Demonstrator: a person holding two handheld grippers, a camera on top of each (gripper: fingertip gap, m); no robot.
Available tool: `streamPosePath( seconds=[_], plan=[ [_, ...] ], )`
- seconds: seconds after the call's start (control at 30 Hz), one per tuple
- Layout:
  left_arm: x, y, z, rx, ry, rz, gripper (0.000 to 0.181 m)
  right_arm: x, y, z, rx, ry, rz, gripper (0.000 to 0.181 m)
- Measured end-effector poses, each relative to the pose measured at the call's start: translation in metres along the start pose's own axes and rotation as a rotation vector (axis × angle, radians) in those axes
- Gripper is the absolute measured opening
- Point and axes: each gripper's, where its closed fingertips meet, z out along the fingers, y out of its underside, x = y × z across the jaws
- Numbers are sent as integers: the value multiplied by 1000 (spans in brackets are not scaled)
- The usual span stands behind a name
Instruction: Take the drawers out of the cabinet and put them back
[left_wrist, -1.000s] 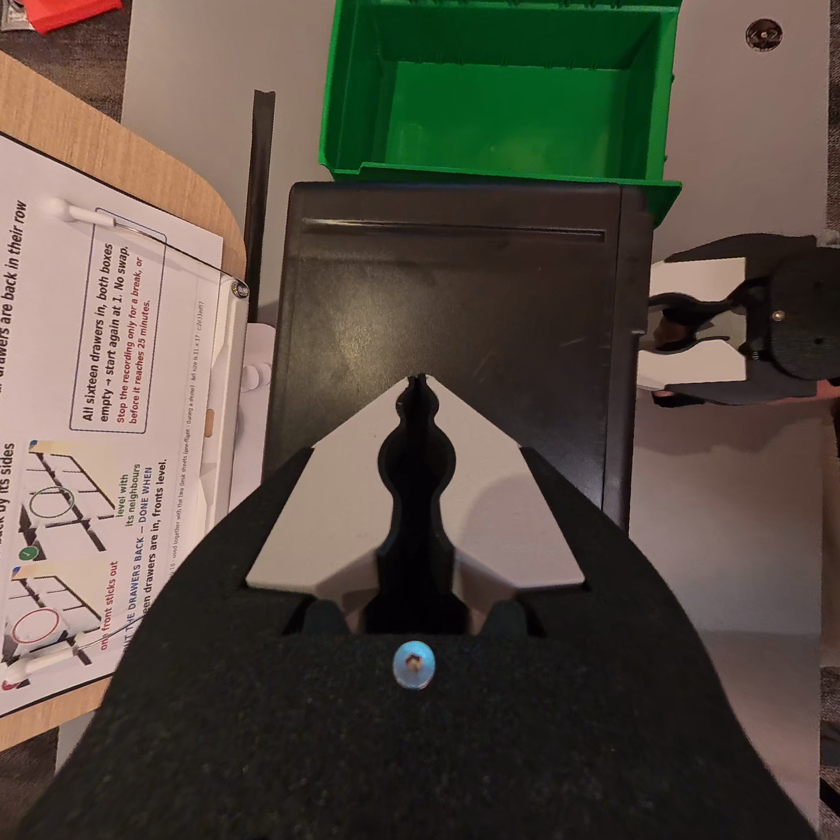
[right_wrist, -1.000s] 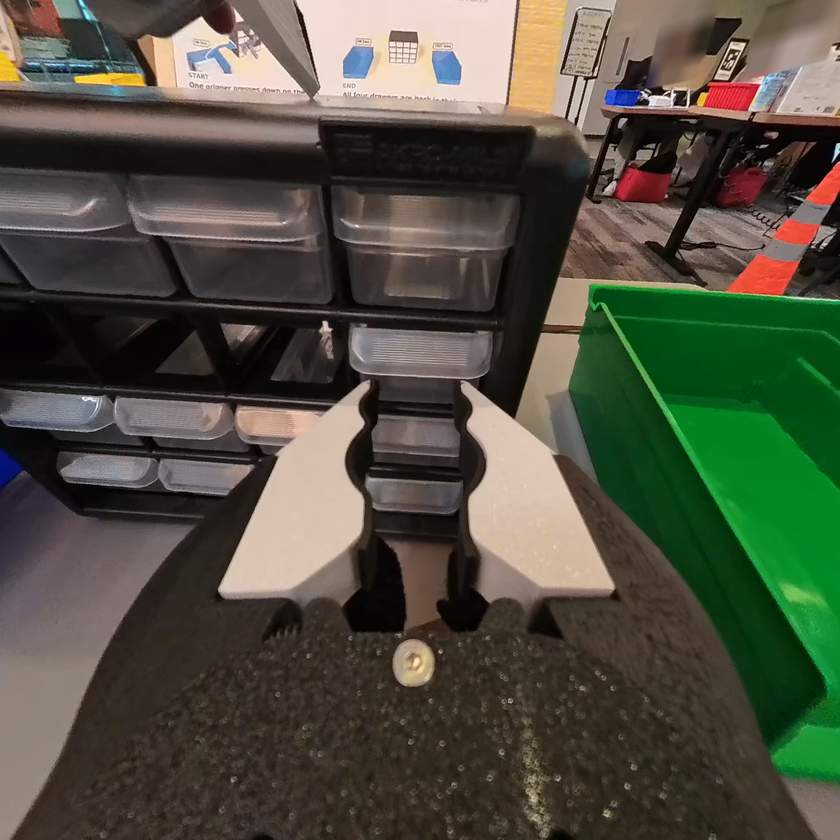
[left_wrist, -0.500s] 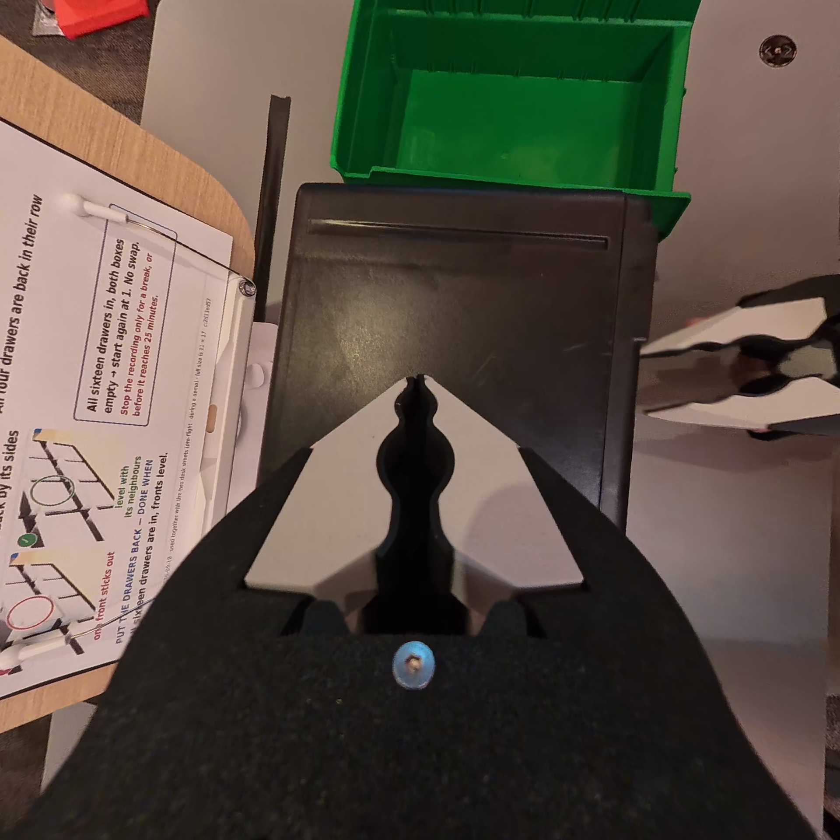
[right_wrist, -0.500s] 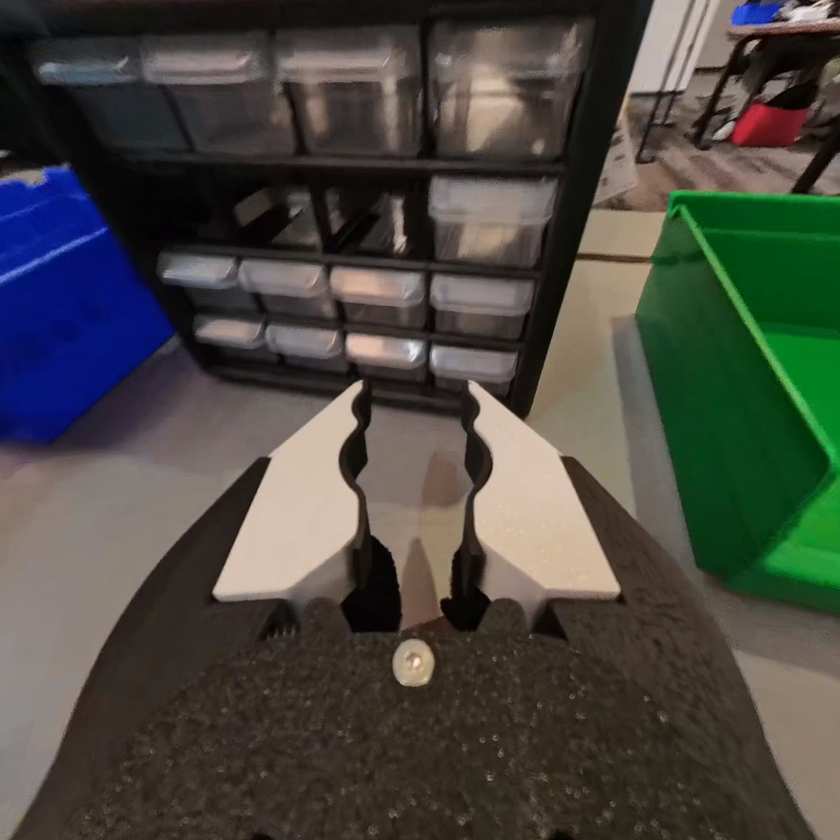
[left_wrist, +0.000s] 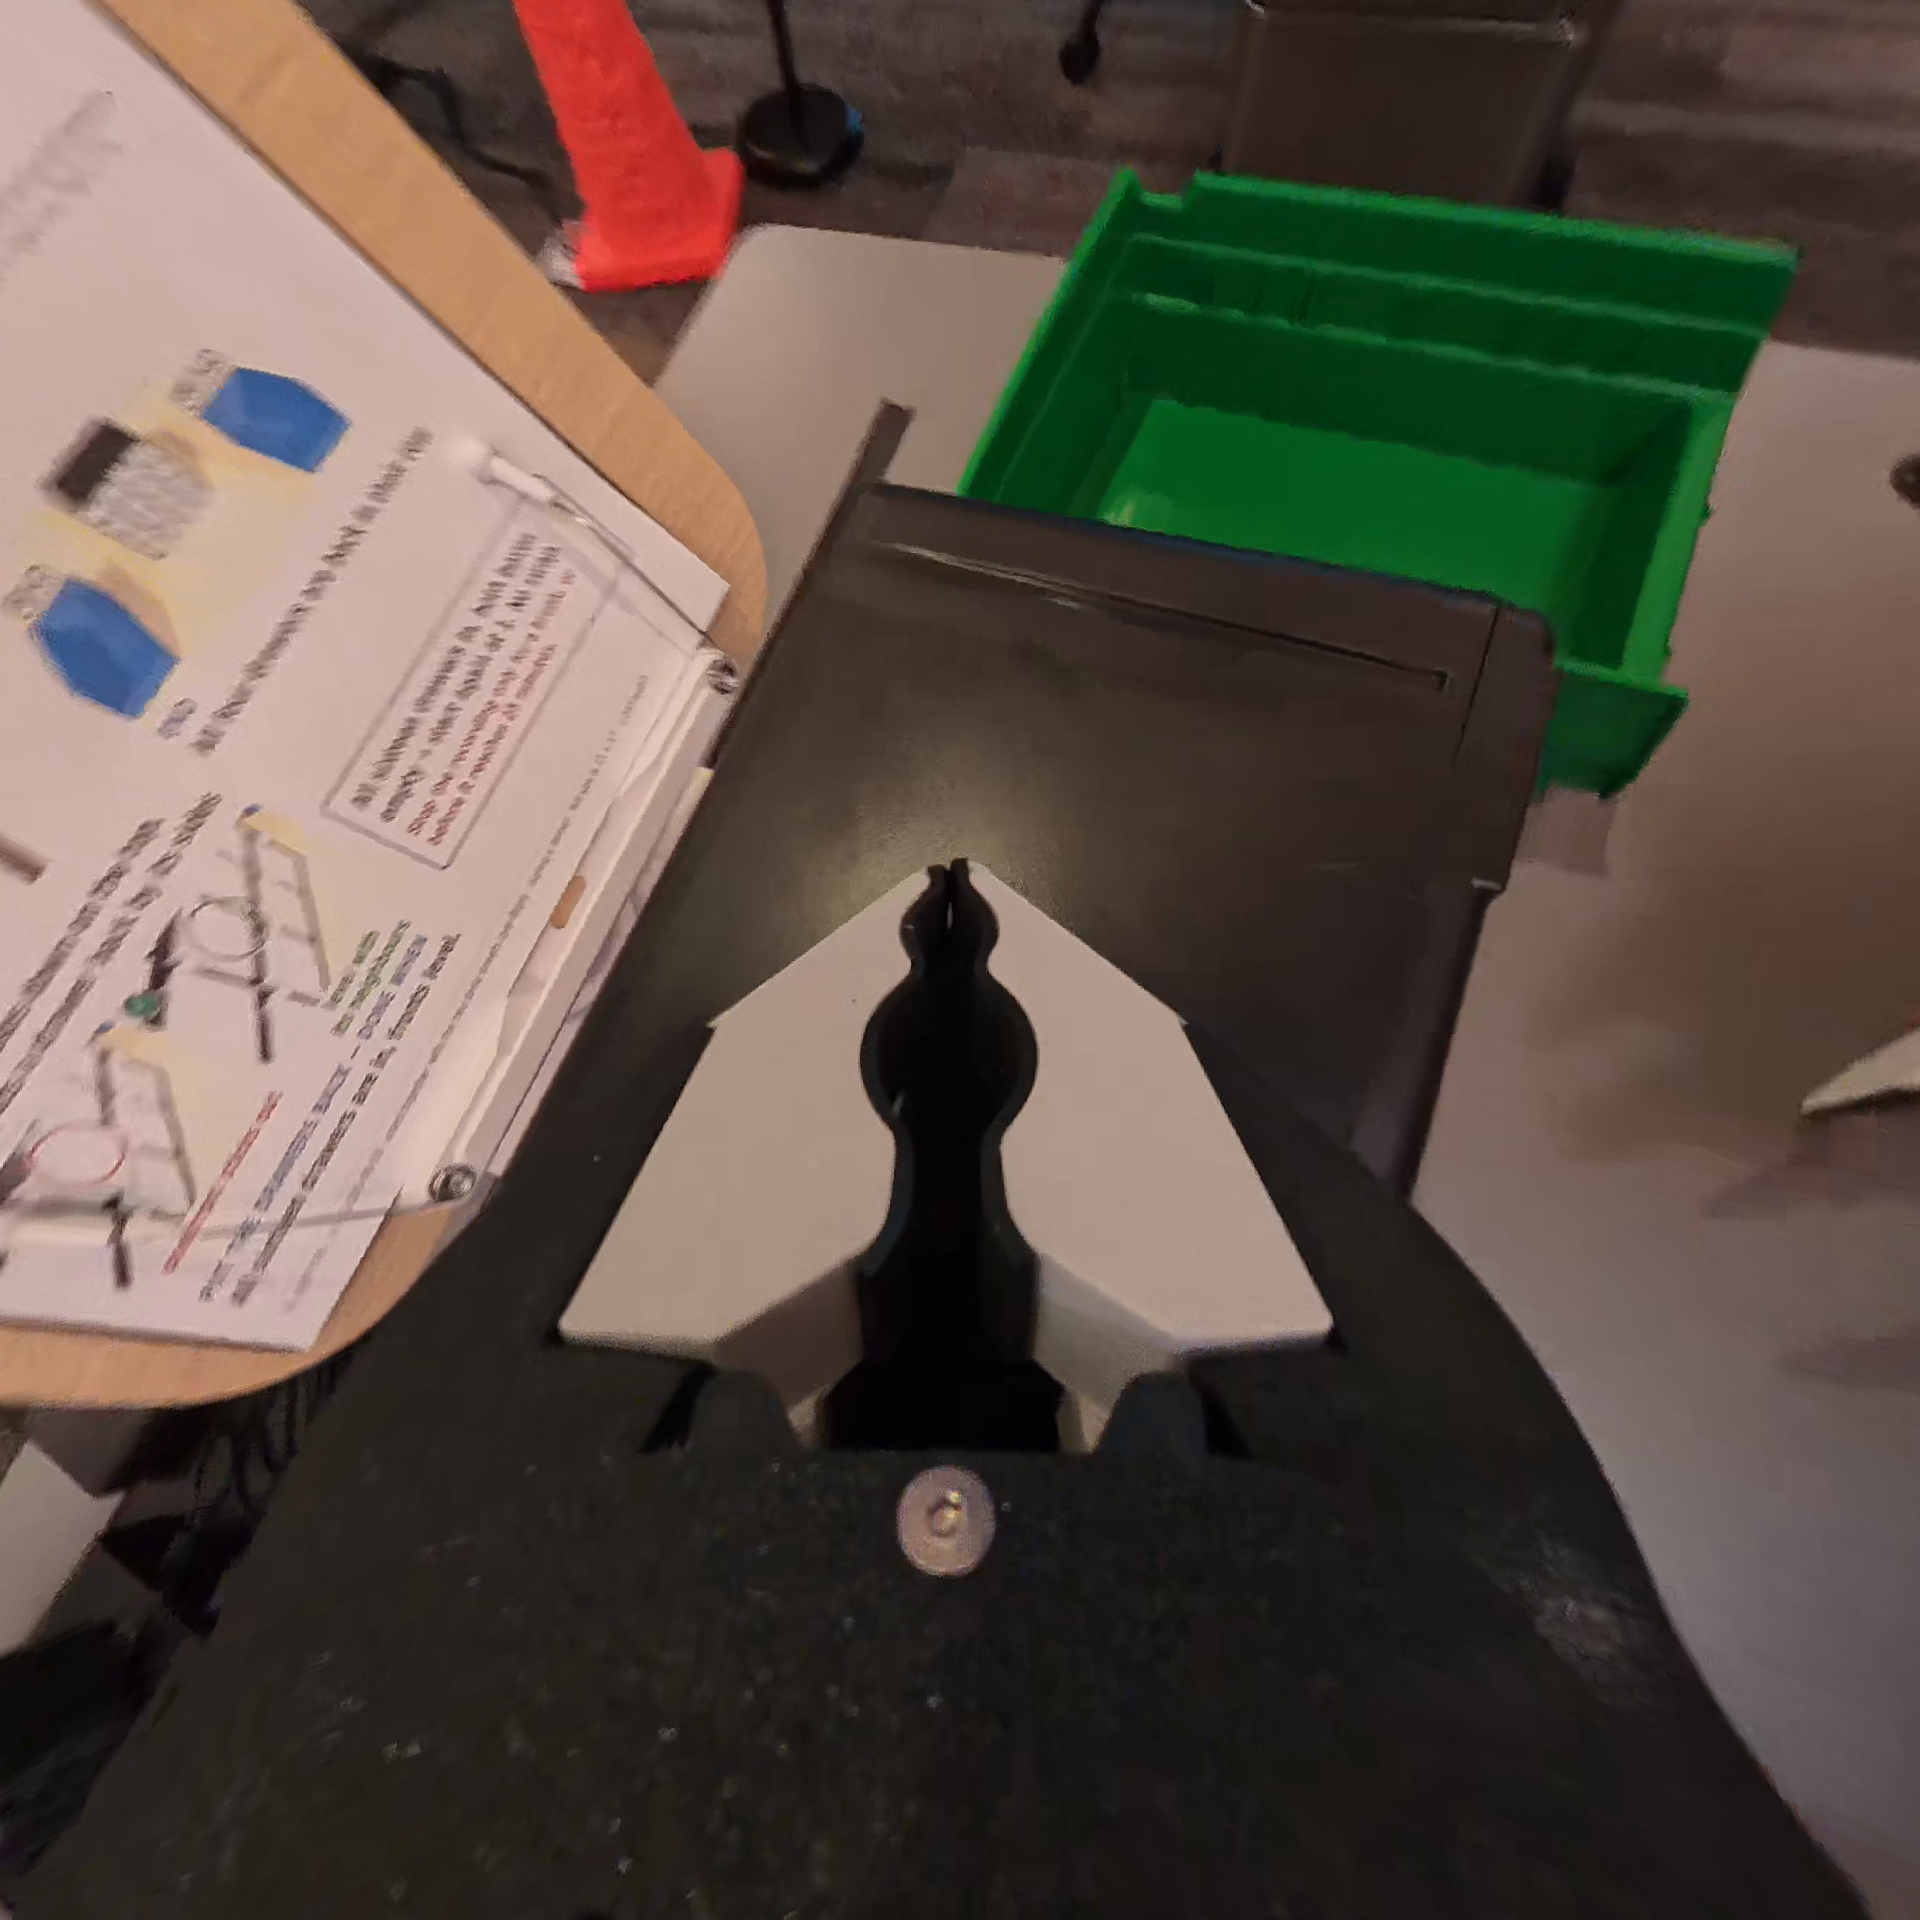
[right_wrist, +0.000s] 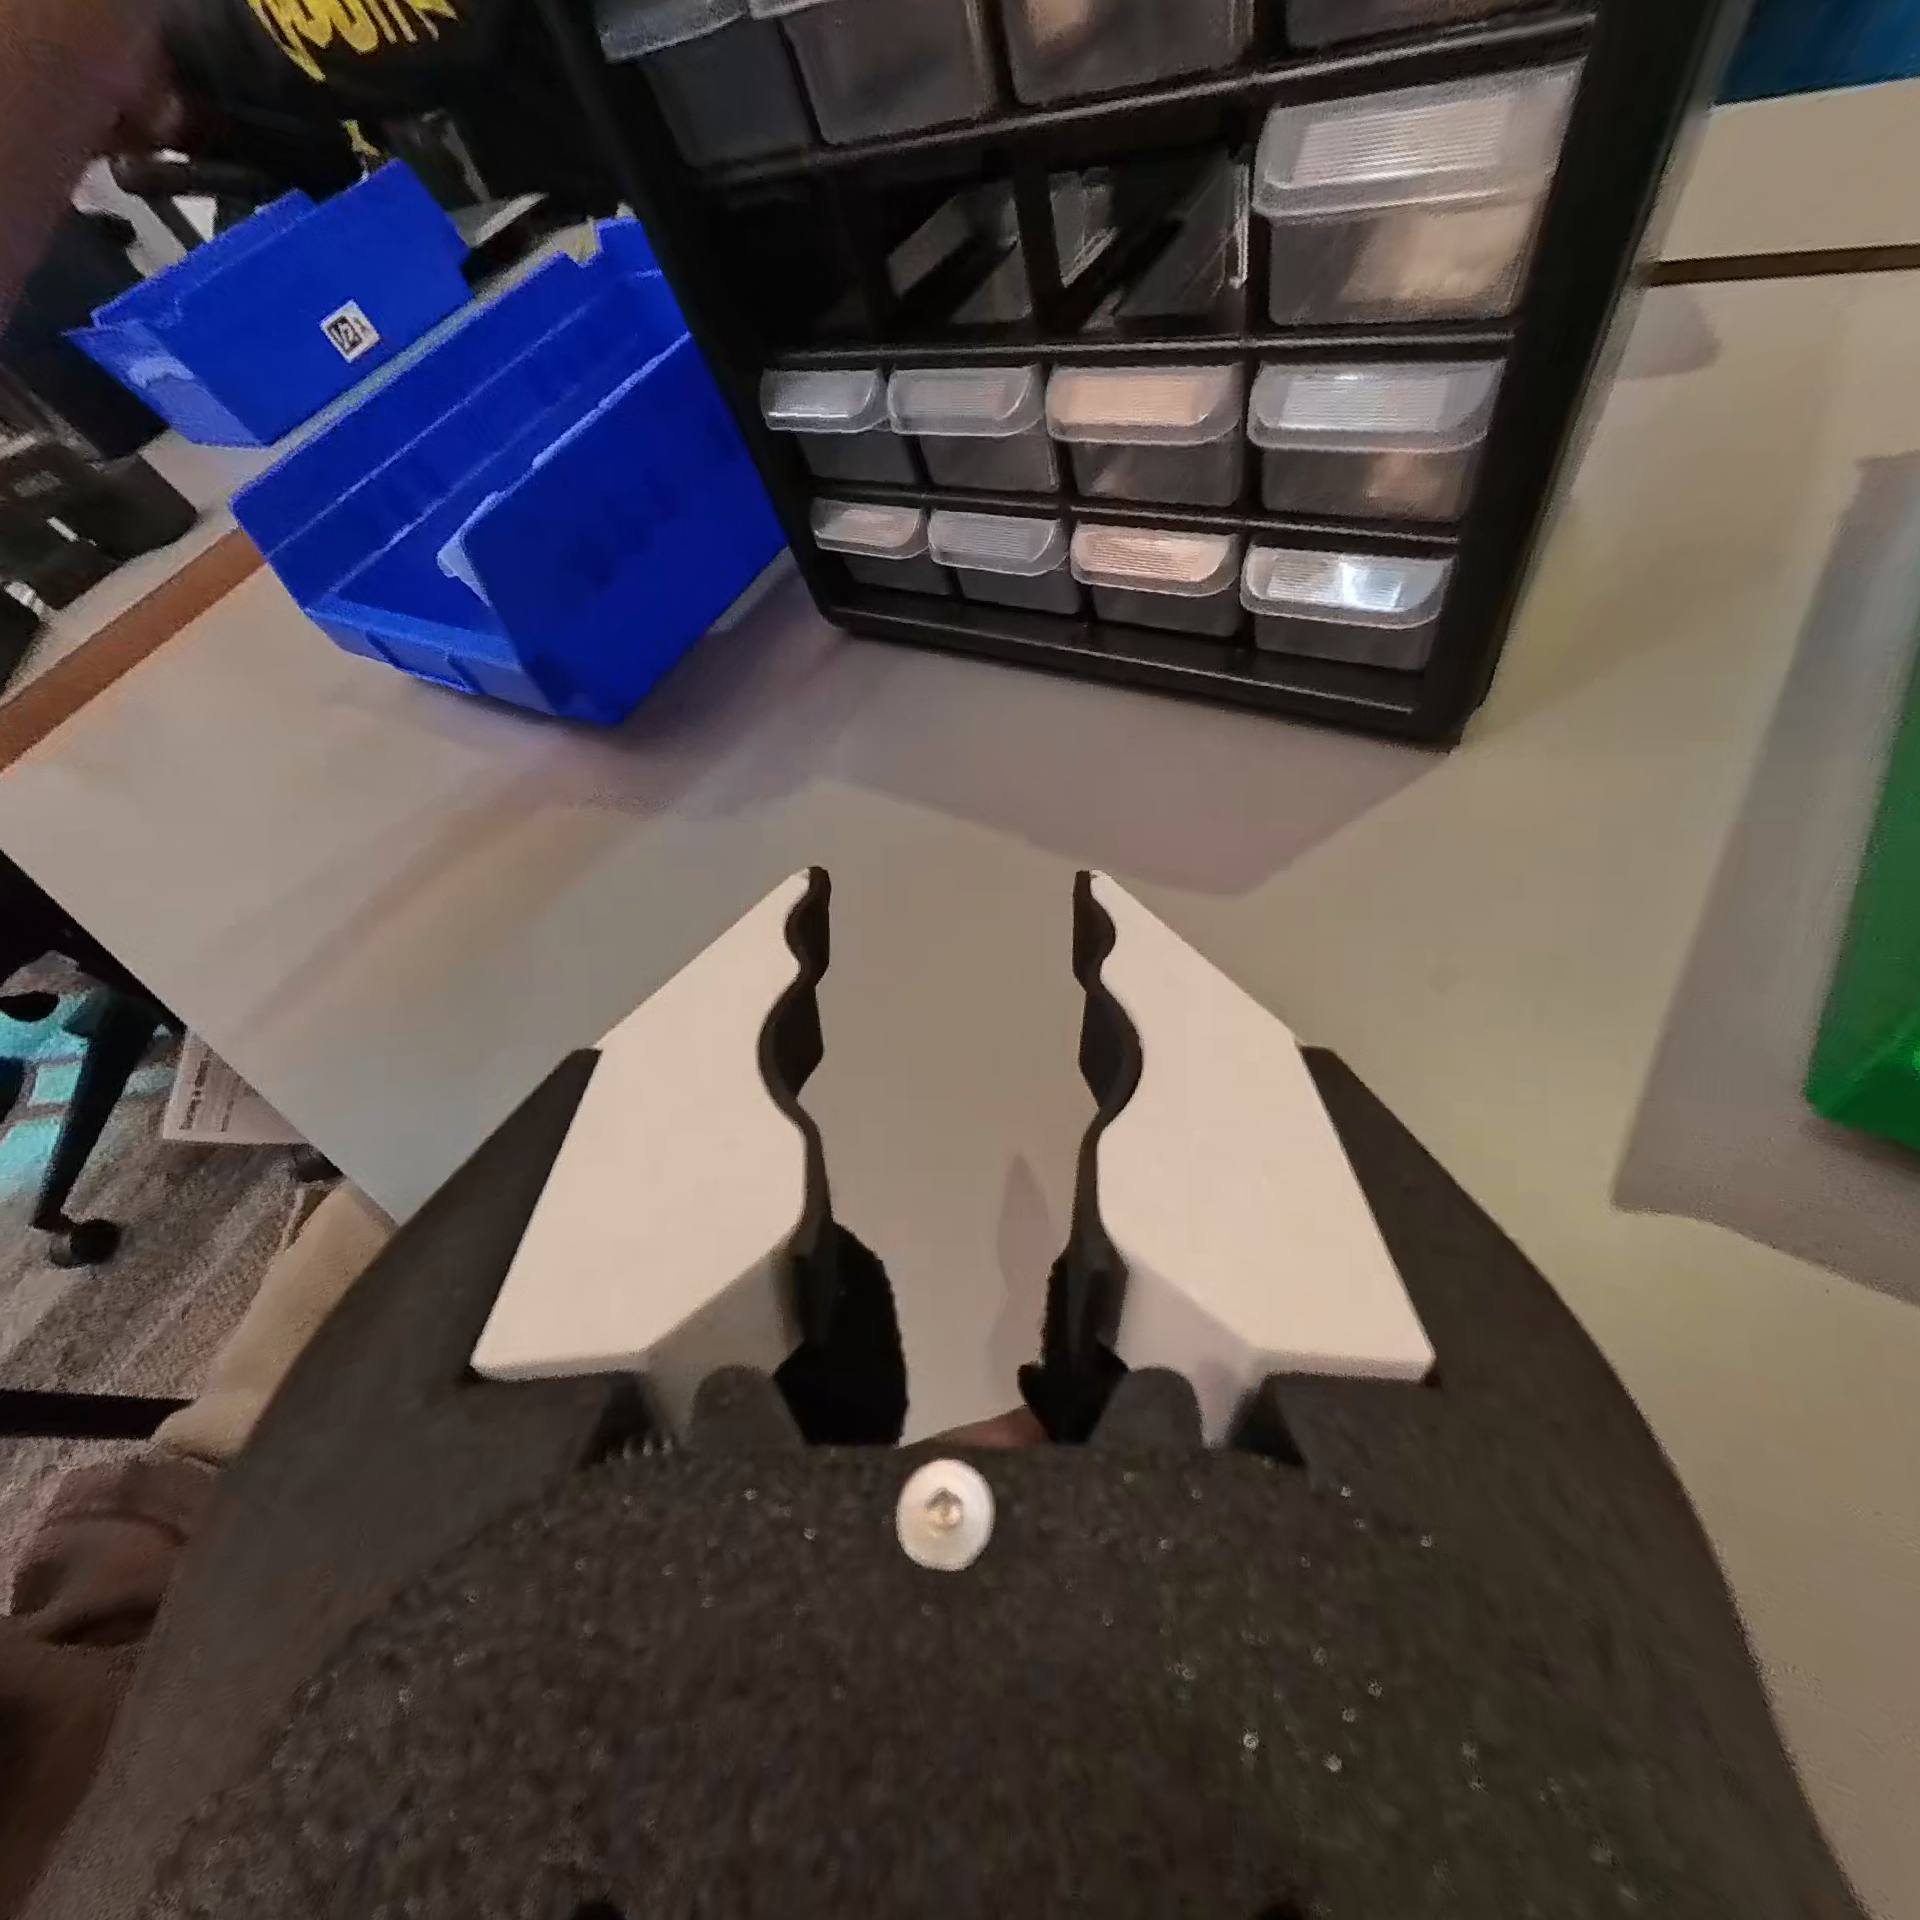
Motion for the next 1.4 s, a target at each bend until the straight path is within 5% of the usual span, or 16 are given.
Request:
streamPosePath(
  seconds=[0.03,0.13,0.23,0.4,0.53,0.6,0.8,0.93,1.4],
  plan=[
    [0,-4,-11,50,-30,-31,0,0,-2,0,-4,-5,-8,47],
    [5,-3,-57,198,-90,-92,0,-2,-9,-2,18,-30,7,46],
    [-3,41,-109,174,-195,-182,1,-7,-11,-3,28,-59,21,46],
    [-10,184,-167,-119,-354,-277,10,-15,-9,5,9,-65,-48,46],
    [-7,317,-168,-561,-348,-266,26,-31,-5,10,-6,-111,-57,46],
    [0,355,-164,-704,-296,-269,42,-36,-3,13,-15,-117,-72,46],
    [14,382,-142,-869,-115,-228,38,-46,-2,18,-22,-131,-100,46],
    [20,390,-144,-972,-41,-220,12,-51,-1,20,-26,-155,-85,45],
    [40,375,-148,-1208,90,-126,0,-91,15,31,-73,-244,-137,43]
  ],
)
